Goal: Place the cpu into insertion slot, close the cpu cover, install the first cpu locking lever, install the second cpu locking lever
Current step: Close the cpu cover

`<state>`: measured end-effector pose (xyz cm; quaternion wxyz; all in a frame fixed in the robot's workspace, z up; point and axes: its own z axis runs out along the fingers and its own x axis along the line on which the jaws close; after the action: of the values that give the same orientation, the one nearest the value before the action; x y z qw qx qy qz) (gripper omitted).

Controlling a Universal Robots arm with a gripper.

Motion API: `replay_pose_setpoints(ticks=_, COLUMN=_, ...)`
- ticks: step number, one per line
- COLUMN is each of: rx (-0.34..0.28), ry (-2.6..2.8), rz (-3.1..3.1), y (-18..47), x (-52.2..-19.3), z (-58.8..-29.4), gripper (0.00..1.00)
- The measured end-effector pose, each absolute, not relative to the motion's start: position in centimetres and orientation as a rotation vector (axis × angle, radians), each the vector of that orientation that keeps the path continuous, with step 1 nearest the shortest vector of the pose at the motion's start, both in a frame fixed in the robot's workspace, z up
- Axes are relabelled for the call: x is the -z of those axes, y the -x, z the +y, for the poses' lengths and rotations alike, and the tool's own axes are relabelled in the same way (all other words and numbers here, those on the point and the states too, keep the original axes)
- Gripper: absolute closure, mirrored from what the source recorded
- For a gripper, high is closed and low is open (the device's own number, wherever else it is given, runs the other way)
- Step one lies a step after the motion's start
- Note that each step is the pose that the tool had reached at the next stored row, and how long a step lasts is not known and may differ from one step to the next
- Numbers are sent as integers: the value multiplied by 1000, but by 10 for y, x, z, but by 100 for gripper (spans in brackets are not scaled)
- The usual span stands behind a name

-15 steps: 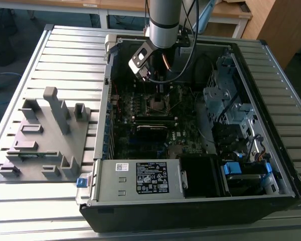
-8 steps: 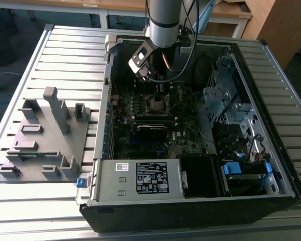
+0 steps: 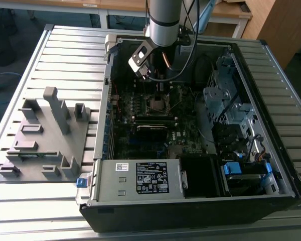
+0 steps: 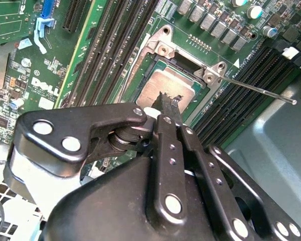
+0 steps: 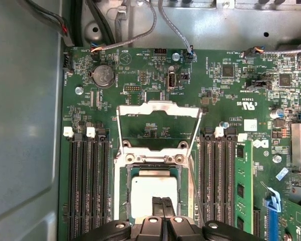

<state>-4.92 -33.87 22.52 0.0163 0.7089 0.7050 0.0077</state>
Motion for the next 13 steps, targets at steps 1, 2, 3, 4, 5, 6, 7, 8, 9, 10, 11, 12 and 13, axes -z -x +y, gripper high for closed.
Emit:
replay_pose_setpoints(ticks=1, rx=-24, ry=-2204, rz=2192, y=49, x=-226, z=-339, gripper=90)
replay_pose_setpoints(ticks=2, rx=-24, ry=-2204, rz=2192, y=49, x=-227, z=-339, gripper=90)
replay_pose_setpoints(ticks=3, rx=-24, ry=-2204, rz=2192, y=49, x=-228, z=-339, gripper=90)
replay_pose_setpoints(ticks=4, rx=-24, ry=-2204, rz=2192, y=49, x=-229, z=-339, gripper=90)
replay_pose_setpoints(ticks=5, rx=-24, ry=-2204, rz=2192, y=49, x=-230, z=-339, gripper=90)
replay_pose_setpoints(ticks=6, rx=-24, ry=-2204, rz=2192, y=49, x=-230, z=-339, gripper=90)
replay_pose_setpoints(ticks=7, rx=-25, ry=-2205, rz=2192, y=49, x=-230, z=-339, gripper=90)
replay_pose_setpoints(ticks=8, rx=-25, ry=-2205, rz=2192, y=49, x=-230, z=-339, gripper=90)
replay_pose_setpoints(ticks=9, rx=-24, ry=-2204, rz=2192, y=49, x=-231, z=-339, gripper=90)
replay_pose_setpoints(ticks=10, rx=-24, ry=-2204, rz=2192, y=49, x=-231, z=-339, gripper=90)
replay_pose_setpoints(ticks=11, rx=-24, ry=-2204, rz=2192, y=49, x=-231, z=-339, gripper=90)
replay_pose_setpoints(ticks=12, rx=-24, ry=-2204, rz=2192, y=49, x=-231, z=-339, gripper=90)
replay_pose_setpoints(ticks=13, rx=-24, ry=-2204, rz=2192, y=49, x=-231, z=-339, gripper=90)
